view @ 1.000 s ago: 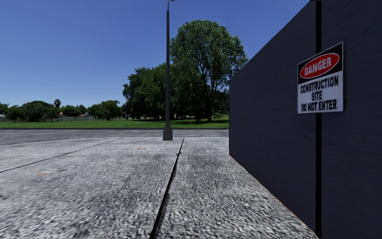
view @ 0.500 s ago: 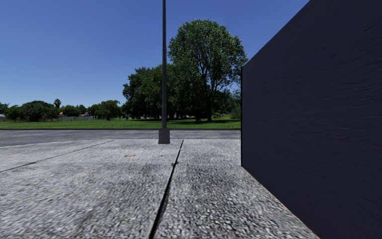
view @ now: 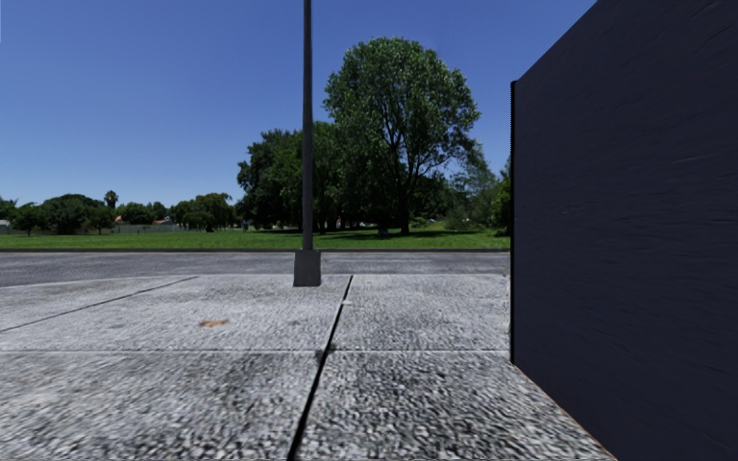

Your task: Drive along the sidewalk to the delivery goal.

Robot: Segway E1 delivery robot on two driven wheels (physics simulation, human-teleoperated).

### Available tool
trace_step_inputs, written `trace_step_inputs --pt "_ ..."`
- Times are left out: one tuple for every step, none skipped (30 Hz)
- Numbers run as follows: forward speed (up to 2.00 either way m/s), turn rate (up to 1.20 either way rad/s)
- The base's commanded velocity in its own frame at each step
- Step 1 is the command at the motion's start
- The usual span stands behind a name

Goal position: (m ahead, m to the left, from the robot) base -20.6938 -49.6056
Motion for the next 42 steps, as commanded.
trace_step_inputs --pt "2.0 0.0" --pt "2.0 0.0" --pt "2.0 0.0" --pt "2.0 0.0" --pt "2.0 0.0" --pt "2.0 0.0" --pt "2.0 0.0" --pt "1.98 0.0" --pt "1.97 0.0" --pt "1.96 0.0" --pt "1.96 0.0" --pt "2.0 0.0" --pt "2.0 0.0" --pt "2.0 0.0" --pt "2.0 0.0" --pt "2.0 0.0" --pt "2.0 0.0" --pt "2.0 0.0" --pt "2.0 0.0" --pt "2.0 0.0" --pt "2.0 0.0" --pt "2.0 0.0" --pt "2.0 0.0" --pt "2.0 0.0" --pt "2.0 0.0" --pt "2.0 0.0" --pt "2.0 -0.36" --pt "2.0 -0.36" --pt "2.0 -1.11" --pt "2.0 -1.2" --pt "2.0 -1.2" --pt "2.0 -1.2" --pt "2.0 -1.2" --pt "2.0 -1.2" --pt "2.0 -1.2" --pt "2.0 -1.2" --pt "2.0 -1.2" --pt "2.0 -1.2" --pt "2.0 -1.2" --pt "2.0 -1.2" --pt "2.0 -1.2" --pt "2.0 -1.2"
